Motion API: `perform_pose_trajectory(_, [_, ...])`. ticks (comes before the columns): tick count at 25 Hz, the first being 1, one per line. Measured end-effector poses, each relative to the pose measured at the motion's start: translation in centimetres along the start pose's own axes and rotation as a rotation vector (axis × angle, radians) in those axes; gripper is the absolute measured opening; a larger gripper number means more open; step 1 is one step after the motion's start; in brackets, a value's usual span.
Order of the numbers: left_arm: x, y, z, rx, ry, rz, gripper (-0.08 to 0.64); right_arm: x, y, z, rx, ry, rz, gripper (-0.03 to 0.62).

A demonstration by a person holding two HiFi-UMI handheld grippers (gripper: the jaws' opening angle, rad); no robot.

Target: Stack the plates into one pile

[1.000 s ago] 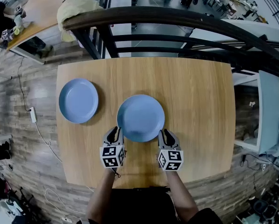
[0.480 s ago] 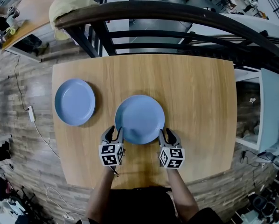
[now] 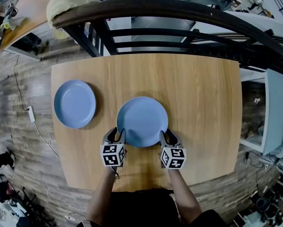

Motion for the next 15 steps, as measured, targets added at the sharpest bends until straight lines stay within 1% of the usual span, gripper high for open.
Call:
perform_pose_trajectory(3, [0.05,0.12,0.11,0.004,-0.002,-0.005,0.143,0.1,0.22,0.24,0.0,-0.011,0.005,0.14])
perform_pose_trajectory(6, [0.14,-0.22,0.23,-0.008,-0.003,-0.019,0.095,0.23,0.23,0.32,-0.004,-0.01,0.012,0.107])
perform_pose_trajectory(15, [0.19,-0.29,0.19,-0.012,0.0,-0.011,0.089,0.28,0.22,0.23,0.0,-0.007,0.024,0.101])
Point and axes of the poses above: the fingertips, and each gripper's own axes: x forward along the fingers, y to its right, z out of its underside, the point moved 3 cm from there along -x, backward along the fingers, and after that the axes turned 11 degrees about -z, right-handed, at the moved point
